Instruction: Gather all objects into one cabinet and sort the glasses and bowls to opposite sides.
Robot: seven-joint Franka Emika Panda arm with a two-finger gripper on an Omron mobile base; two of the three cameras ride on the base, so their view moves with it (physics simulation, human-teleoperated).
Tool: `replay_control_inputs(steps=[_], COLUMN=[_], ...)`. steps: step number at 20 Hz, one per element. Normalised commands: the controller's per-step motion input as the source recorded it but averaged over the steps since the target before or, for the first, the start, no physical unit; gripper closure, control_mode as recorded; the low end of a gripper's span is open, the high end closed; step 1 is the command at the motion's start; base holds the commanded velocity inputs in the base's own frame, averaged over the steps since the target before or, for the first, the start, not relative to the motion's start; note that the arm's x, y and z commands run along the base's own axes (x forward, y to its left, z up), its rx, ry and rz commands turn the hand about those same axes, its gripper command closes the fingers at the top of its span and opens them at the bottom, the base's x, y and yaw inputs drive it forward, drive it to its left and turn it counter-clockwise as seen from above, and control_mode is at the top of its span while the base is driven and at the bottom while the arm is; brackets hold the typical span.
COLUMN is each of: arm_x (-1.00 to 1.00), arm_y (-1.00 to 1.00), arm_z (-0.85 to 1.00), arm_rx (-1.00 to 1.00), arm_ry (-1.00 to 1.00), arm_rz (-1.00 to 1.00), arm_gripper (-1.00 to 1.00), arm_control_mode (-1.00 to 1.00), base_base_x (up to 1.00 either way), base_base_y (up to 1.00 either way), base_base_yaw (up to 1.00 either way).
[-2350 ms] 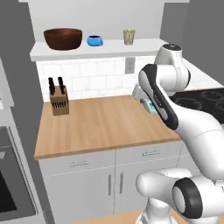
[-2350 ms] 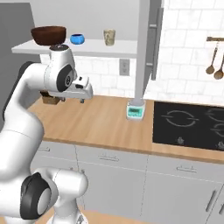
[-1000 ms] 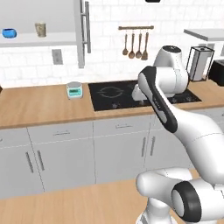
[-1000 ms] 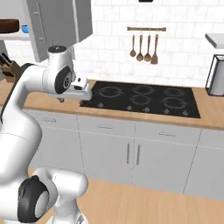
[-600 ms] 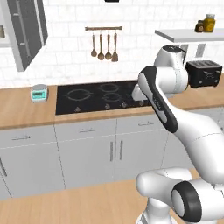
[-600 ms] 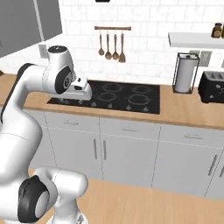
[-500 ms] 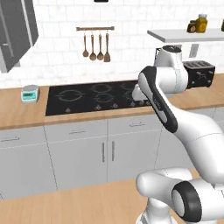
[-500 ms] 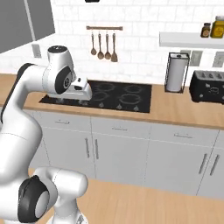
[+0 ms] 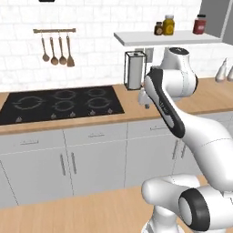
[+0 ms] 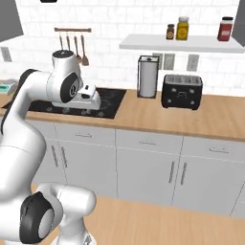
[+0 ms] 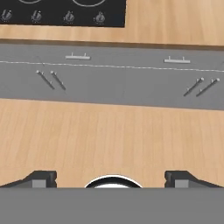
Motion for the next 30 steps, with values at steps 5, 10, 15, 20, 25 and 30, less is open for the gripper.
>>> replay_control_inputs(steps=[5,10,15,20,25,30], arm_x=[0.0,0.0,0.0,0.0,0.0,0.0], arm_y=[0.0,0.0,0.0,0.0,0.0,0.0], arm_z=[0.0,0.0,0.0,0.0,0.0,0.0], arm_rx=[0.0,0.0,0.0,0.0,0.0,0.0], arm_ry=[0.0,0.0,0.0,0.0,0.0,0.0], arm_rz=[0.0,0.0,0.0,0.0,0.0,0.0], arm_gripper=[-1.0,-1.0,-1.0,-1.0,-1.0,-1.0], arm_control_mode=[1.0,1.0,1.0,1.0,1.0,1.0], base_base_x=[-0.05,-0.08,-0.75,-1.0,-0.35,0.23], base_base_y=[-1.0,-1.0,-0.79,-0.57,-1.0,-0.1], base_base_yaw=[0.0,0.0,0.0,-0.04,-0.03,-0.01])
